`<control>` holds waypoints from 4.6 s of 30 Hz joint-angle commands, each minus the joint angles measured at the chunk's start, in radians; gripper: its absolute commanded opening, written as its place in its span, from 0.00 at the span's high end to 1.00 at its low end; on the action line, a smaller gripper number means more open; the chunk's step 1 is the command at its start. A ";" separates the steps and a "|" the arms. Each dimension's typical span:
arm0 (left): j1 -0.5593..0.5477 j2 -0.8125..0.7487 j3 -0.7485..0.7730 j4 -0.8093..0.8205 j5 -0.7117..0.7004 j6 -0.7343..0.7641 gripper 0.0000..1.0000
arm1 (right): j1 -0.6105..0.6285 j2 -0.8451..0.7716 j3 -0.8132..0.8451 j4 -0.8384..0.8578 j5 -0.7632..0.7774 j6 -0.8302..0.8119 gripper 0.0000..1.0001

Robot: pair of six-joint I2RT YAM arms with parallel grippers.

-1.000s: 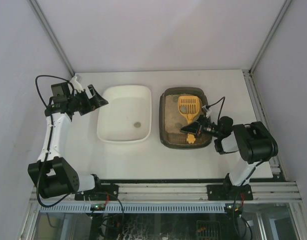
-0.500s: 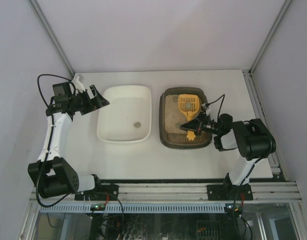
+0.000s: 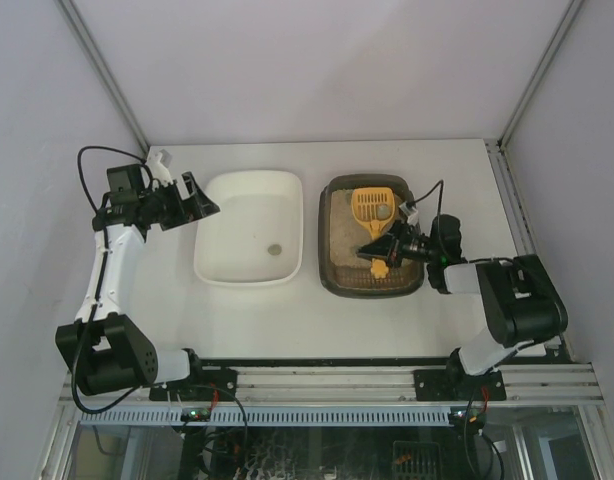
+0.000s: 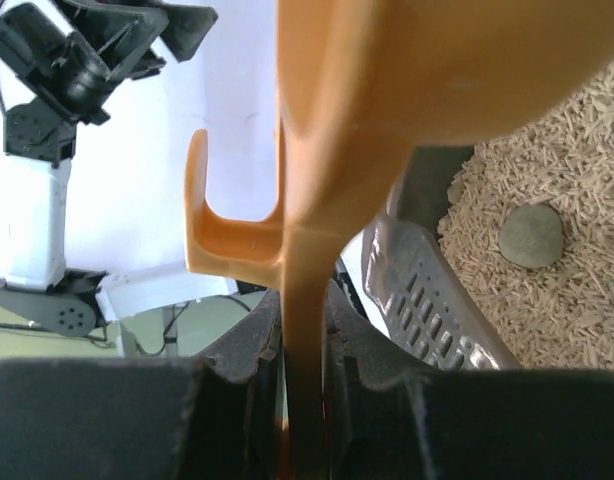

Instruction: Clean the litter box

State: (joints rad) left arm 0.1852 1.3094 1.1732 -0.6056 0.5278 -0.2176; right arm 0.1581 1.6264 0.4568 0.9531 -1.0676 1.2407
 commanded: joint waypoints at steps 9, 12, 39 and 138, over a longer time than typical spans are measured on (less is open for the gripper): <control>0.006 0.038 0.155 -0.153 -0.036 0.196 0.06 | 0.278 -0.127 0.611 -1.421 0.547 -0.729 1.00; 0.017 0.039 0.158 -0.158 -0.038 0.194 0.06 | 0.390 -0.034 0.782 -1.611 0.756 -0.804 1.00; 0.031 0.053 0.112 -0.121 -0.031 0.155 0.06 | 0.746 0.241 1.391 -2.017 1.448 -0.895 1.00; -0.592 1.124 1.020 0.400 0.258 -0.084 0.00 | 0.052 0.295 0.356 -0.094 0.134 0.088 1.00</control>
State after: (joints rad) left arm -0.4019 2.5195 2.2311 -0.2108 0.7895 -0.3439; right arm 0.2161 1.9110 0.8059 0.7395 -0.9470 1.3342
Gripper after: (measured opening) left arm 0.998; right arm 0.146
